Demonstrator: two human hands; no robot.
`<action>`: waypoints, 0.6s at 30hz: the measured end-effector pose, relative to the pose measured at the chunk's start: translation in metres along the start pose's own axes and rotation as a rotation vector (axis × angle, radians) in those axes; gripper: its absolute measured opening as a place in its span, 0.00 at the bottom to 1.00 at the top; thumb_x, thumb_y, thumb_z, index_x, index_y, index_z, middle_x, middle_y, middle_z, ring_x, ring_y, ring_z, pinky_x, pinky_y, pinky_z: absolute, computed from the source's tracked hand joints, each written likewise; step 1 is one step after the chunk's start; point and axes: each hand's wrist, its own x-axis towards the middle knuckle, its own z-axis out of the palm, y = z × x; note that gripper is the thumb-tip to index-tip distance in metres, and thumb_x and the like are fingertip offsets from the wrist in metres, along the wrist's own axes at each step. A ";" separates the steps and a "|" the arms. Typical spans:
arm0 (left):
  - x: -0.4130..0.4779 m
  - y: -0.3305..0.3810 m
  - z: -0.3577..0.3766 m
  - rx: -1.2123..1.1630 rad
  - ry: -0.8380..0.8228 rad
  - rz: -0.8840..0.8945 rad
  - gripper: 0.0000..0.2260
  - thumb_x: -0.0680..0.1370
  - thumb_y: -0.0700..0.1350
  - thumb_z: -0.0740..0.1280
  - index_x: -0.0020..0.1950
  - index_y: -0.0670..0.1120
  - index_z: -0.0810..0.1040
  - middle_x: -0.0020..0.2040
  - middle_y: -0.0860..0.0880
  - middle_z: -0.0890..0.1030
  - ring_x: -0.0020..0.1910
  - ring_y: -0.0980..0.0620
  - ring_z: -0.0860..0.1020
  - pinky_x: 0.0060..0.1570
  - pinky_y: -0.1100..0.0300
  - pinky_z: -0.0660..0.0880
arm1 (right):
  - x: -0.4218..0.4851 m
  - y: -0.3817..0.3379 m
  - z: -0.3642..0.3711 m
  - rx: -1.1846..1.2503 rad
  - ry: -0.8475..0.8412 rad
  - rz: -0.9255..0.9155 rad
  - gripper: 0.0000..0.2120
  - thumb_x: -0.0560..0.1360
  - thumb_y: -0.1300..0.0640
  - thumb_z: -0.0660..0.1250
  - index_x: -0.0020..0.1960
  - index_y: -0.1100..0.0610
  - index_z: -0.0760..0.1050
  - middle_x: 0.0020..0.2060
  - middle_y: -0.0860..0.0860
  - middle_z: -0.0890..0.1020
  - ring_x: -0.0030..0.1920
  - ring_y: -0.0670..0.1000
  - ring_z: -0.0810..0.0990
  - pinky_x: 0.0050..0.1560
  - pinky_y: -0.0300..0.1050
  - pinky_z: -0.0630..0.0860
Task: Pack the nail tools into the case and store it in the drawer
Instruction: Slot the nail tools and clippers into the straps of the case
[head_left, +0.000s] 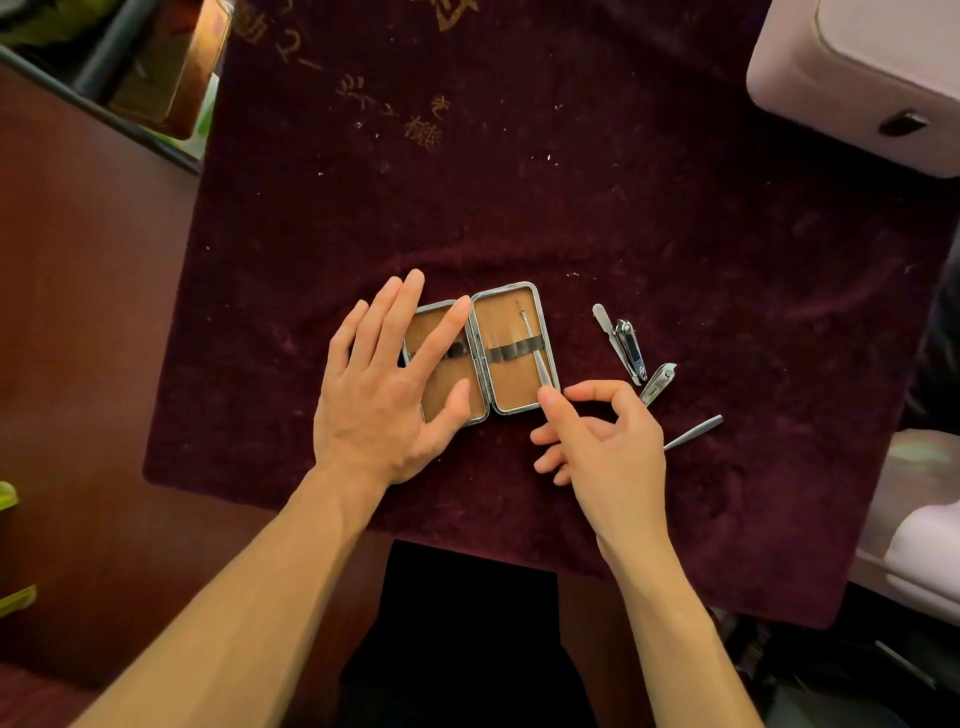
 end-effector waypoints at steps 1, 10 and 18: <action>0.000 0.000 0.000 -0.001 -0.002 0.000 0.31 0.80 0.61 0.58 0.83 0.58 0.59 0.84 0.44 0.59 0.83 0.44 0.59 0.82 0.45 0.55 | 0.000 0.000 0.000 0.003 0.000 -0.001 0.12 0.78 0.46 0.77 0.52 0.50 0.78 0.35 0.51 0.89 0.27 0.48 0.85 0.27 0.36 0.76; 0.000 0.002 -0.002 -0.004 -0.020 -0.007 0.31 0.80 0.61 0.58 0.83 0.57 0.60 0.84 0.44 0.59 0.83 0.44 0.59 0.82 0.45 0.54 | 0.001 -0.001 0.004 -0.020 0.015 -0.021 0.14 0.77 0.43 0.76 0.53 0.49 0.77 0.34 0.49 0.89 0.27 0.47 0.85 0.27 0.36 0.76; 0.000 0.001 0.000 0.007 -0.018 -0.003 0.31 0.80 0.61 0.58 0.83 0.57 0.60 0.84 0.44 0.59 0.83 0.44 0.59 0.81 0.45 0.56 | 0.003 -0.002 0.009 -0.071 0.040 -0.044 0.14 0.78 0.43 0.76 0.51 0.51 0.76 0.31 0.48 0.88 0.23 0.47 0.83 0.22 0.36 0.72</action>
